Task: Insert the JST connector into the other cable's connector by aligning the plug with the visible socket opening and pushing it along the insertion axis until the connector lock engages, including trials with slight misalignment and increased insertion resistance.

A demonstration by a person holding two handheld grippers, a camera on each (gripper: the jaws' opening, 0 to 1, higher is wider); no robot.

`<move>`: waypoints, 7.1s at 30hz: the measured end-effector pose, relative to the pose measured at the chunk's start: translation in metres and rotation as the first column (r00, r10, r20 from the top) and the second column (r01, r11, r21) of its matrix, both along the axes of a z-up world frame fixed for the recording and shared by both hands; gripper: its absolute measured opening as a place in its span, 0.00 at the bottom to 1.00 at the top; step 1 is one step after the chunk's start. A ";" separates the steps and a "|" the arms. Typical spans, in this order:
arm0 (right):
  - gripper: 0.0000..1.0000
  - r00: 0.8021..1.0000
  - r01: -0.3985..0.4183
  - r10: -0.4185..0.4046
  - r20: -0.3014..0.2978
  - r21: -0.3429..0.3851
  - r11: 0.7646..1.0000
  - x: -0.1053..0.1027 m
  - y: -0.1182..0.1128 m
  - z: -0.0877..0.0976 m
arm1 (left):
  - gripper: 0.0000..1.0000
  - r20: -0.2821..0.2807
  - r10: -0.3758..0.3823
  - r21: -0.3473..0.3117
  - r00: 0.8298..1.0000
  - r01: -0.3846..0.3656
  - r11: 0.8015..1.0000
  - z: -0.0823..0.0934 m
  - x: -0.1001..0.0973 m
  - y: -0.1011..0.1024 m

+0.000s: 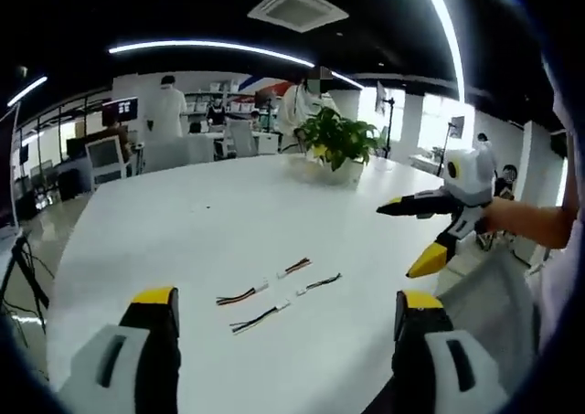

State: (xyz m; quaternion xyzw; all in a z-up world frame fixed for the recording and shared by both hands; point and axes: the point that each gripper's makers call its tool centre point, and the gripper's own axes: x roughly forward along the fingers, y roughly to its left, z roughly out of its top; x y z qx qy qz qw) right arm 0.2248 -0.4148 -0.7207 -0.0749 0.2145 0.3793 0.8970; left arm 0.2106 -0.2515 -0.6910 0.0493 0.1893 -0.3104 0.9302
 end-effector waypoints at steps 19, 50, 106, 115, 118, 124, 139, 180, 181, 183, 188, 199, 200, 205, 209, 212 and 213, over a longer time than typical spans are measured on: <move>0.94 0.989 -0.143 0.141 0.037 0.049 0.989 0.058 0.013 0.009 | 0.96 0.008 -0.210 0.055 0.978 0.210 0.976 -0.018 0.055 -0.020; 0.72 0.970 -0.241 0.239 0.049 0.057 0.969 0.111 0.028 -0.020 | 0.90 -0.011 -0.288 0.017 0.958 0.288 0.957 -0.043 0.116 -0.027; 0.27 0.855 -0.512 0.515 -0.066 0.055 0.857 0.096 0.067 -0.098 | 0.45 -0.108 -0.443 -0.142 0.890 0.427 0.893 -0.119 0.115 -0.041; 0.17 0.857 -0.501 0.505 -0.102 0.063 0.863 0.101 0.063 -0.109 | 0.38 -0.083 -0.439 -0.147 0.895 0.424 0.894 -0.123 0.118 -0.040; 0.17 0.854 -0.506 0.510 -0.106 0.062 0.860 0.101 0.062 -0.111 | 0.38 -0.099 -0.443 -0.153 0.891 0.426 0.891 -0.127 0.119 -0.040; 0.14 0.843 -0.529 0.531 -0.087 0.054 0.847 0.103 0.065 -0.112 | 0.30 -0.079 -0.455 -0.154 0.887 0.440 0.885 -0.129 0.120 -0.042; 0.12 0.806 -0.584 0.585 -0.090 0.036 0.811 0.104 0.069 -0.115 | 0.20 -0.055 -0.475 -0.151 0.878 0.463 0.873 -0.133 0.124 -0.043; 0.05 0.729 -0.684 0.682 -0.055 -0.097 0.723 0.106 0.077 -0.126 | 0.05 -0.010 -0.554 -0.029 0.832 0.554 0.832 -0.149 0.118 -0.047; 0.05 0.730 -0.683 0.682 -0.054 -0.099 0.724 0.106 0.077 -0.126 | 0.05 -0.008 -0.555 -0.026 0.832 0.555 0.832 -0.148 0.117 -0.047; 0.05 0.728 -0.684 0.683 -0.053 -0.103 0.722 0.106 0.077 -0.126 | 0.05 -0.005 -0.557 -0.018 0.831 0.556 0.831 -0.148 0.115 -0.048; 0.05 0.731 -0.682 0.681 -0.053 -0.107 0.724 0.108 0.077 -0.126 | 0.01 -0.003 -0.555 -0.010 0.832 0.555 0.832 -0.147 0.114 -0.049; 0.04 0.724 -0.689 0.688 -0.054 -0.104 0.717 0.105 0.079 -0.123 | 0.00 -0.020 -0.564 -0.008 0.825 0.564 0.826 -0.146 0.113 -0.052; 0.04 0.724 -0.689 0.688 -0.055 -0.103 0.717 0.104 0.079 -0.123 | 0.00 -0.022 -0.564 -0.007 0.826 0.564 0.826 -0.146 0.113 -0.052; 0.04 0.728 -0.685 0.684 -0.052 -0.100 0.722 0.105 0.080 -0.118 | 0.00 -0.032 -0.573 -0.024 0.819 0.572 0.820 -0.143 0.112 -0.053; 0.04 0.728 -0.685 0.684 -0.056 -0.096 0.722 0.104 0.079 -0.113 | 0.00 -0.036 -0.576 -0.012 0.817 0.576 0.818 -0.139 0.113 -0.054; 0.04 0.726 -0.687 0.684 -0.064 -0.115 0.718 0.104 0.077 -0.110 | 0.00 -0.039 -0.588 -0.010 0.808 0.588 0.809 -0.133 0.114 -0.055; 0.04 0.726 -0.687 0.684 -0.066 -0.119 0.717 0.104 0.076 -0.109 | 0.00 -0.040 -0.592 -0.006 0.805 0.592 0.806 -0.132 0.114 -0.056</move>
